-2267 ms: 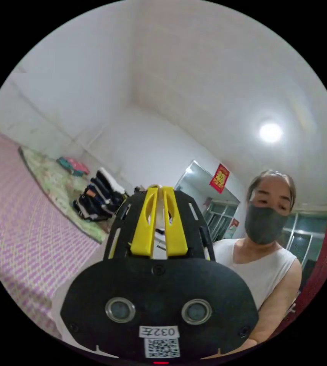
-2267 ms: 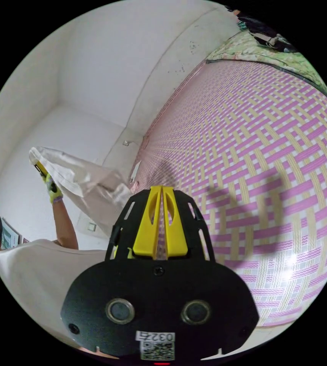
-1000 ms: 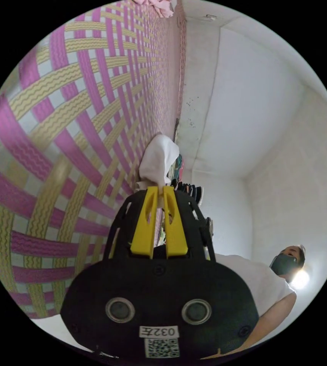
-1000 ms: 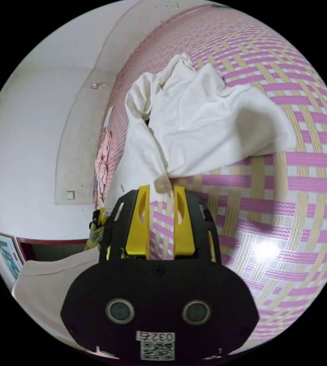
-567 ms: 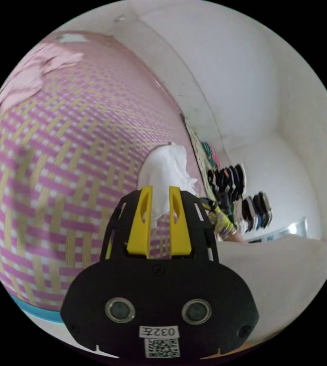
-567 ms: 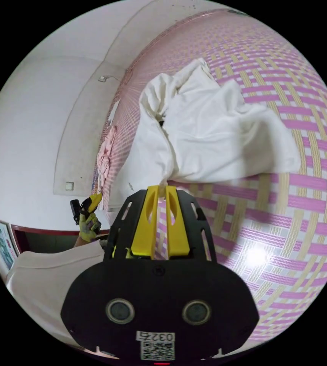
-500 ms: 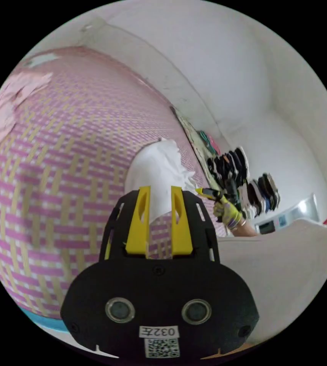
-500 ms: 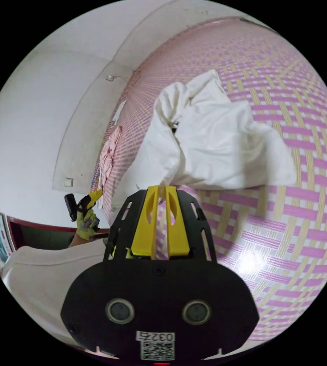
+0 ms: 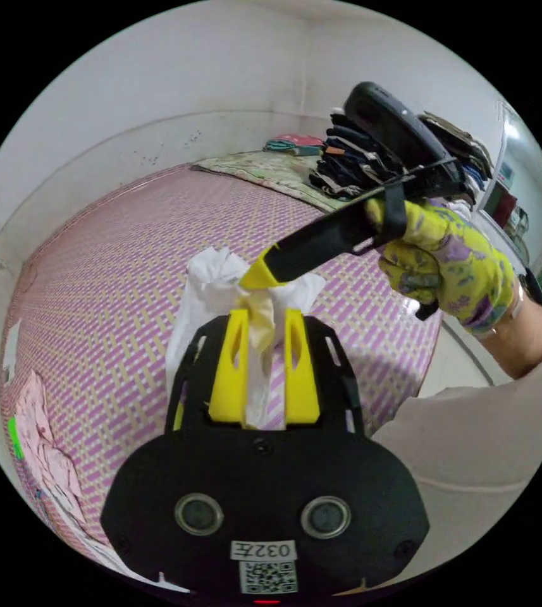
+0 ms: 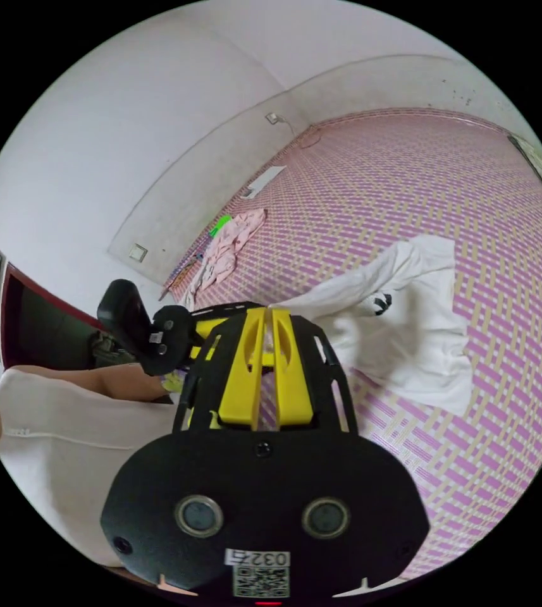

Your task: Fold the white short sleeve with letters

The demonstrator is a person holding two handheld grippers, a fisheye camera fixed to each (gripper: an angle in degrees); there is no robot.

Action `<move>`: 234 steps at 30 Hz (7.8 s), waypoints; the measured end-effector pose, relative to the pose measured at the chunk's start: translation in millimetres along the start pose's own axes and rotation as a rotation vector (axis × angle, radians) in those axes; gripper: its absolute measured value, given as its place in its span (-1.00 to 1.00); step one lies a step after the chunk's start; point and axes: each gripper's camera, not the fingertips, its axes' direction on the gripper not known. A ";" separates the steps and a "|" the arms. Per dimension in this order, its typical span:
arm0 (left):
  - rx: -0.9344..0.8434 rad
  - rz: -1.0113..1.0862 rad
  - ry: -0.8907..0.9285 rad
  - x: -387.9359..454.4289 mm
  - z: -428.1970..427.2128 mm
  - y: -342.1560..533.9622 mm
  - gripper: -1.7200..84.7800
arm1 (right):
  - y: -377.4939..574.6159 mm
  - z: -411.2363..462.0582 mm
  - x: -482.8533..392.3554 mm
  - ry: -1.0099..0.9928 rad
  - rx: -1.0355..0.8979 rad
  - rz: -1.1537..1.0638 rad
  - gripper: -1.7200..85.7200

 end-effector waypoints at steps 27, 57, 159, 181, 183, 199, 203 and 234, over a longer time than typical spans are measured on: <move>0.306 -0.252 0.562 -31.0 -101.6 -94.2 -0.99 | 259.9 -60.5 90.0 -0.263 0.361 -0.048 -0.71; 0.415 -0.237 0.611 21.8 -135.0 -87.5 -0.99 | 525.0 -32.0 381.2 -0.627 0.745 0.862 -0.64; 0.059 -1.255 0.412 -185.7 -122.4 369.0 -0.91 | 394.6 -39.7 130.4 -0.066 0.245 0.792 -0.86; -0.184 -0.663 0.232 -172.0 -93.8 247.6 -0.98 | 268.9 -4.7 -23.5 0.346 0.062 0.558 -0.98; -0.199 -0.642 0.229 -164.2 -99.1 255.0 -0.98 | 272.0 -5.1 -35.9 0.373 0.055 0.569 -0.98; -0.043 -0.645 0.126 -308.2 -96.6 163.0 -0.82 | 254.3 -31.8 -92.1 0.324 0.212 0.661 -0.98; -0.102 -0.782 0.211 -356.5 -50.0 155.9 -0.79 | 243.8 -21.6 -83.2 0.268 0.190 0.646 -0.98; -0.178 -0.731 -0.066 -350.6 -32.1 123.9 -0.98 | 251.1 -8.7 46.6 0.127 0.003 0.664 -0.98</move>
